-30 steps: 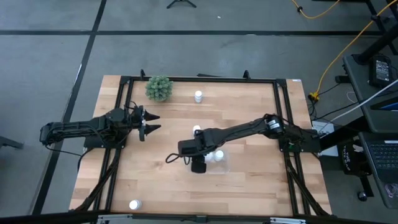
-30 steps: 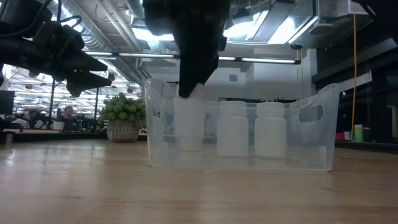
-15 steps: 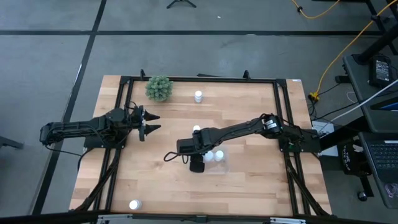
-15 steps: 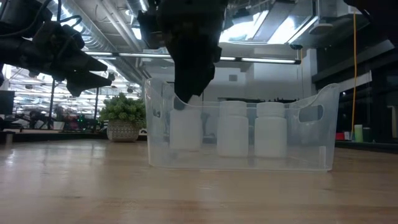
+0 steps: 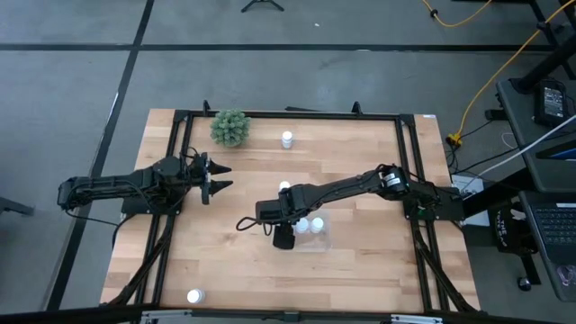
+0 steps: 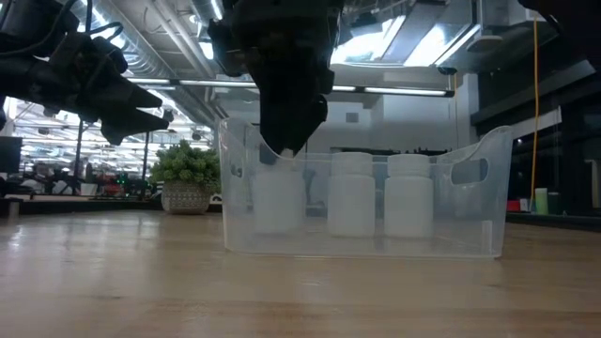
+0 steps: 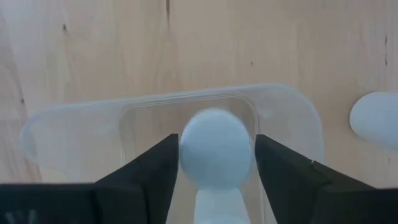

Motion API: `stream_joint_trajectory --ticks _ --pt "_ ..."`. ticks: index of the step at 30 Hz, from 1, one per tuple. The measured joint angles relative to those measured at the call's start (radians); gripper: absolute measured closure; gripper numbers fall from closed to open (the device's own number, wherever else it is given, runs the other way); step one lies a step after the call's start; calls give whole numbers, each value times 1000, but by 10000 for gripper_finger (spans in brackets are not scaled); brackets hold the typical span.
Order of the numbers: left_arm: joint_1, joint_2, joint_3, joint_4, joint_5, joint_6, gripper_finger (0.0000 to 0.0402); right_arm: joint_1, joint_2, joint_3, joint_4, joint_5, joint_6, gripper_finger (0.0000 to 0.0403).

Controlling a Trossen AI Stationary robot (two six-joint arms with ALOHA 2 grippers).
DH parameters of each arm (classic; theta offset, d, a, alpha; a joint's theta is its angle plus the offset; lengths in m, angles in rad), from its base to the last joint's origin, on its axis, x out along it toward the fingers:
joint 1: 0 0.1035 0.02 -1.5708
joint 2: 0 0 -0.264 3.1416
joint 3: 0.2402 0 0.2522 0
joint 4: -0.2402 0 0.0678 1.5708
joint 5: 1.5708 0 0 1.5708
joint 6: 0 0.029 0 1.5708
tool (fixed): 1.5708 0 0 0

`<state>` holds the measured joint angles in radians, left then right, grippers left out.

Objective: Pick and place pill bottles into a basket
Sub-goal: Put the white medicine bottle into the transparent bin

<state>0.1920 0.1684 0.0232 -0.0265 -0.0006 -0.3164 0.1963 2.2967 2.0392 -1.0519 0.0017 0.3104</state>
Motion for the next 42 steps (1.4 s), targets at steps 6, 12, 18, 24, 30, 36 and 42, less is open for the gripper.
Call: stream_joint_trajectory --ticks 6,12,18,24,30,36,42 --pt "0 0 0 0 0 -2 148 0 0 6 -8 -21 5 157" --pt "0 0 0 0 1 1 148 0 0 121 -103 -50 25 151" --pt "0 0 0 0 1 7 148 1 -6 319 -285 45 22 151" --pt "0 0 0 0 0 10 148 1 -121 280 -334 140 54 151" --pt "0 0 0 -1 -5 24 148 -4 -190 280 -363 235 19 151" --pt "0 3 0 -1 -6 16 148 -39 -227 280 -421 379 -40 150" --pt "0 12 0 -1 -16 13 148 -121 -272 279 -371 387 -192 150"
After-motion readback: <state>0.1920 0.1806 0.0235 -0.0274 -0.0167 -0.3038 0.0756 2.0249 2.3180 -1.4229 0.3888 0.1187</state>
